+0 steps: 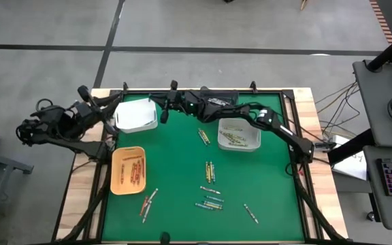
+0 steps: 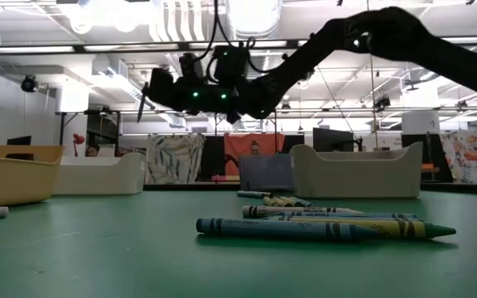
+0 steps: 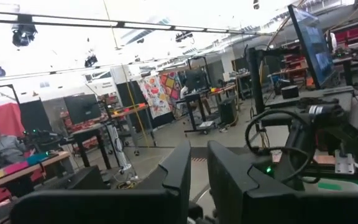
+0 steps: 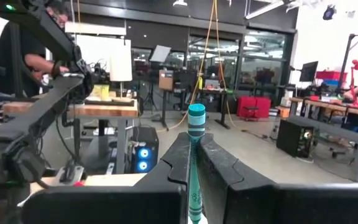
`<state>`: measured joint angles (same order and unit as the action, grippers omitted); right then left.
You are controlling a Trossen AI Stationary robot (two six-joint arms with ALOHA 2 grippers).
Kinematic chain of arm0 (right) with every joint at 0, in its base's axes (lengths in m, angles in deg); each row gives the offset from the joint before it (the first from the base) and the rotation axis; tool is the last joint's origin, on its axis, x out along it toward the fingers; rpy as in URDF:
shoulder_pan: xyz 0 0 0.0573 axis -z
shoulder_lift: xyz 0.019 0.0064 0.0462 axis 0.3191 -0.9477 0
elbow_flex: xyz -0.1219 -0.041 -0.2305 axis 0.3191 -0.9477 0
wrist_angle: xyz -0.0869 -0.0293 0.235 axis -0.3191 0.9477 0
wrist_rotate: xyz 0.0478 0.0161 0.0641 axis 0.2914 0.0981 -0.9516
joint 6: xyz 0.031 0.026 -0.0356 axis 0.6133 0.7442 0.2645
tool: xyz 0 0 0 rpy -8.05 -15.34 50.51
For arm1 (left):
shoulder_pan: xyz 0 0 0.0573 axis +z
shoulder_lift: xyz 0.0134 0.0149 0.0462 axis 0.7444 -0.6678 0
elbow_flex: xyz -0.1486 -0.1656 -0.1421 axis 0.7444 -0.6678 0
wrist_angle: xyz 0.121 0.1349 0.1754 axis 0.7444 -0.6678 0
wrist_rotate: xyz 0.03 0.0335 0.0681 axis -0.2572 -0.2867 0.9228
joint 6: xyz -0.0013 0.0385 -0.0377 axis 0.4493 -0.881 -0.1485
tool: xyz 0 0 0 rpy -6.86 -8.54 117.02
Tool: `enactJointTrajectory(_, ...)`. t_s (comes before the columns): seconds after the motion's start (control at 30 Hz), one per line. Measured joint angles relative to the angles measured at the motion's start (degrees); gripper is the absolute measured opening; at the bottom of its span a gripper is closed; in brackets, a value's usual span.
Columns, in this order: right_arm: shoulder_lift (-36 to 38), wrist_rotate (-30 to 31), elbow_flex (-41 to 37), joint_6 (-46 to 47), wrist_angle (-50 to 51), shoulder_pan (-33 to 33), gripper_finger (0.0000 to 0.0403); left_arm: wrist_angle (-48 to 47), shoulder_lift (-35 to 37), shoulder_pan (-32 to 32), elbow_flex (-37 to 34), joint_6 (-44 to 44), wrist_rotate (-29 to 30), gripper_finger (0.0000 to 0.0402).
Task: Sort crayons
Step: Put the blue crayon into the white bin
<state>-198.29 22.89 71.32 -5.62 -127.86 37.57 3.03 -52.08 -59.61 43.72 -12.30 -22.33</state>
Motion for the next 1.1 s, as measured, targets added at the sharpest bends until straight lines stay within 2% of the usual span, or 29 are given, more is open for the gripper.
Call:
enactJointTrajectory(0.23,-5.2,0.0,9.0,0.2,9.7,0.0,0.0012,0.1,-0.1,0.0,0.0,-0.2,0.0,0.0036)
enactJointTrajectory(0.4,-5.3,0.0,9.8,0.0,12.1,0.0,0.0012,0.3,-0.2,0.0,0.0,-0.9,0.1,0.0036)
enactJointTrajectory(0.53,-5.3,-0.5,9.8,4.4,13.3,0.0,0.0012,2.7,-0.2,0.0,0.0,-0.9,0.1,0.0036)
enactJointTrajectory(0.83,-5.2,-2.3,9.8,11.3,14.7,-0.8,0.0012,2.7,-0.3,0.0,-2.2,5.3,0.1,0.0036)
enactJointTrajectory(0.93,-4.8,-4.7,10.4,13.8,18.3,-1.4,0.0012,2.5,-0.2,0.0,-2.3,10.2,0.1,0.0036)
enactJointTrajectory(1.1,-4.3,-4.3,16.3,11.6,30.1,-2.2,0.0012,-0.5,0.1,0.0,-2.2,15.0,0.1,0.0036)
